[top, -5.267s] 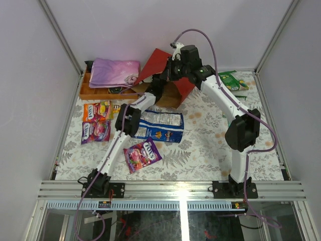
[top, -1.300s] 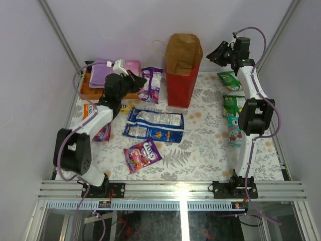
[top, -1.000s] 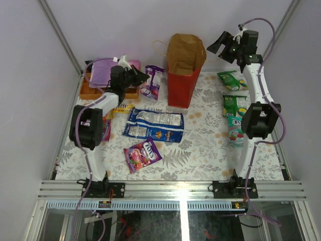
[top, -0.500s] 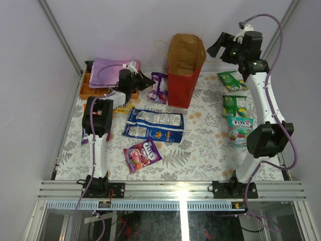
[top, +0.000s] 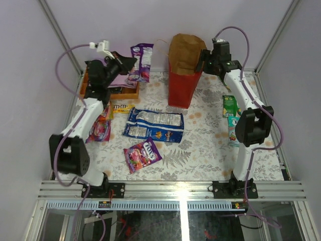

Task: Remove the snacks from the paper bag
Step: Adjust the paper bag at the center of the board.

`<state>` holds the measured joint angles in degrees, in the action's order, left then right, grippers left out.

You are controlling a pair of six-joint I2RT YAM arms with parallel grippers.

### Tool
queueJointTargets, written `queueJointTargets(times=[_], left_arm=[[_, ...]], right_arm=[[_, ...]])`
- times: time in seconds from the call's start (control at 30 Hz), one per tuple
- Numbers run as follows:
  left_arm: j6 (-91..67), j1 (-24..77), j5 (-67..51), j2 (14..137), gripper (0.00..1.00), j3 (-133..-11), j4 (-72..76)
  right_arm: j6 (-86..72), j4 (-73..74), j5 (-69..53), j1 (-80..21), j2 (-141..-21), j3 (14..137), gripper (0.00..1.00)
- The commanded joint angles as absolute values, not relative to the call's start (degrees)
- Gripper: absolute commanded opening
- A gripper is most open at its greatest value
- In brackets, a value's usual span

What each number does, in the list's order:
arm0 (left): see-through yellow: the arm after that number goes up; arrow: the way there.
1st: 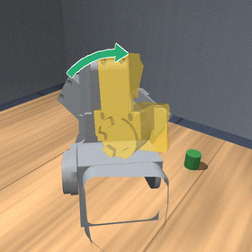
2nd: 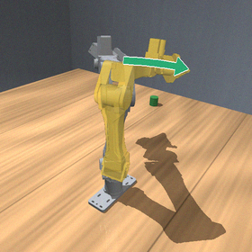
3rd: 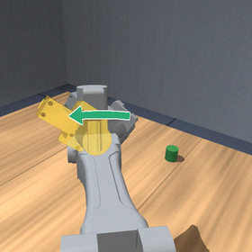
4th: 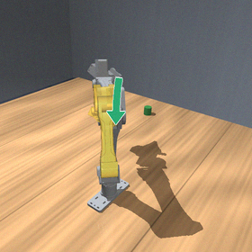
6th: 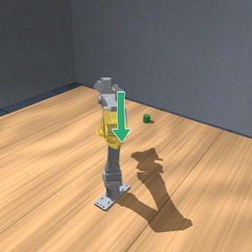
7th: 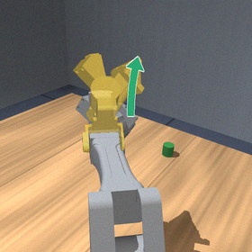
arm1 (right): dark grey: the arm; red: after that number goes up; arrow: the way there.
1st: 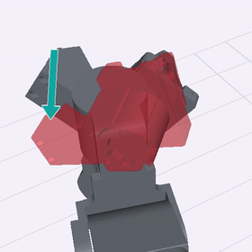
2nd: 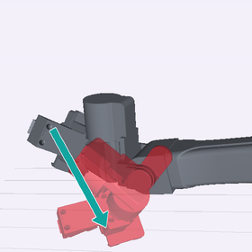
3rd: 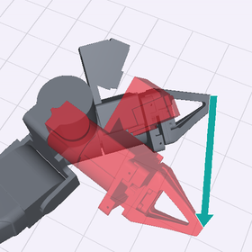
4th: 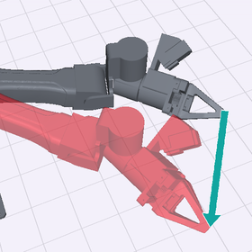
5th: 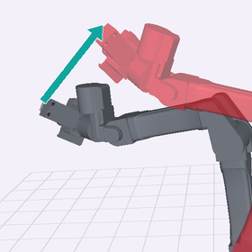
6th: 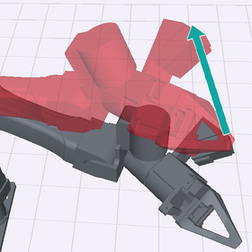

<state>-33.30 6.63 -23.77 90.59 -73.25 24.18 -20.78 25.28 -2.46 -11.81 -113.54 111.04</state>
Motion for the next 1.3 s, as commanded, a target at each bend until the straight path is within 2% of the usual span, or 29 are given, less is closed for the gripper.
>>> queueJointTargets(times=[0.0,0.27,0.43,0.83,1.27], left_arm=[[-25.29,6.07,-18.48,82.07,0.00,-70.93,18.53],[-20.46,5.98,-10.18,70.46,0.00,-68.25,11.71],[-19.68,6.00,-8.77,67.73,0.00,-68.57,9.88],[-20.76,5.99,-6.41,64.60,0.00,-68.74,6.74],[-20.39,5.93,-4.05,63.09,0.00,-68.13,4.87]], right_arm=[[-20.30,26.05,3.55,-14.12,-114.06,117.72,0.66],[-21.97,27.10,6.47,-18.28,-115.43,120.91,0.14],[-22.86,28.36,6.47,-21.09,-118.23,125.49,0.01],[-31.90,22.98,7.80,-23.73,-122.16,127.32,0.00],[-54.54,16.42,5.85,-23.85,-127.06,127.82,0.00]])
